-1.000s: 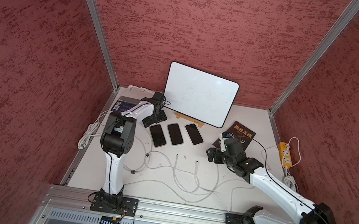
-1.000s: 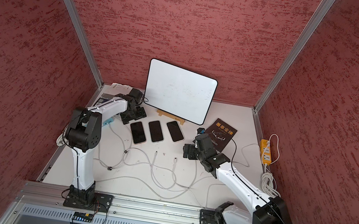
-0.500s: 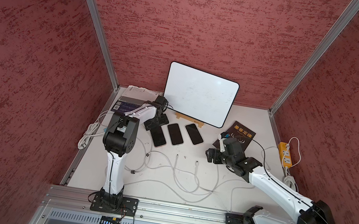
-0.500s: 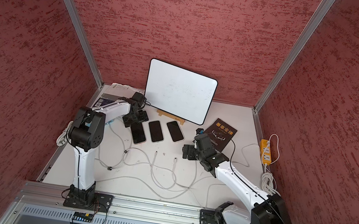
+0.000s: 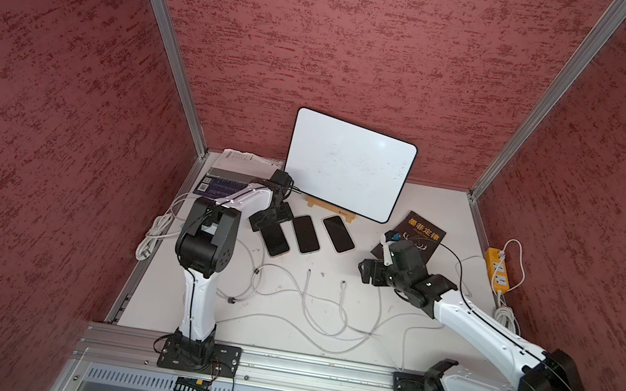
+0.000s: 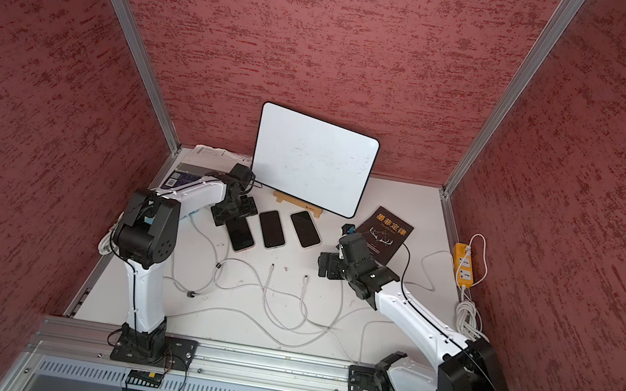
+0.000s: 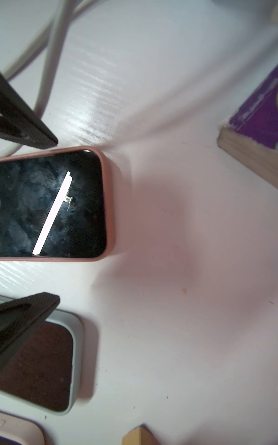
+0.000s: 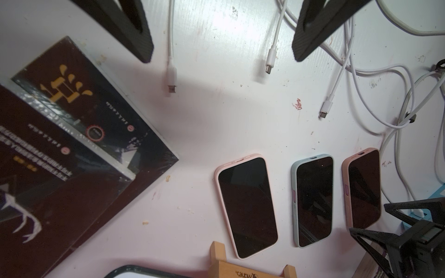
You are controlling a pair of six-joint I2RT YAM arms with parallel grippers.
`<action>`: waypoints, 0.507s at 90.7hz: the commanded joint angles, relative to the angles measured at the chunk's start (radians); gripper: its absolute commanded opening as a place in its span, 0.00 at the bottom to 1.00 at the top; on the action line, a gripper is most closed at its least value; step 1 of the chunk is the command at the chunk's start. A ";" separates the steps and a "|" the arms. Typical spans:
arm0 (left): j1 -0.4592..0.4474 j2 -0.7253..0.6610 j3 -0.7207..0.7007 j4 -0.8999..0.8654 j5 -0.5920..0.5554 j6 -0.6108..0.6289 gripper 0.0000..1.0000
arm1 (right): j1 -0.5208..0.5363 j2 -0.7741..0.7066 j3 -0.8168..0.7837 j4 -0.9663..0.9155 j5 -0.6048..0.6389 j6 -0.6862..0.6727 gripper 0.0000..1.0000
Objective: Plug the charging cable into the phone
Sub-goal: Pick up the phone at the center of the board.
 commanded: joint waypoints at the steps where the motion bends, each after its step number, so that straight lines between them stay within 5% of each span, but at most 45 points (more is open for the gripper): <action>1: -0.005 -0.049 0.006 -0.013 -0.017 -0.009 0.97 | 0.009 0.005 0.013 0.010 0.001 -0.009 0.94; 46: 0.002 0.010 0.001 -0.010 -0.030 -0.022 0.97 | 0.009 0.021 0.016 0.010 -0.007 -0.011 0.94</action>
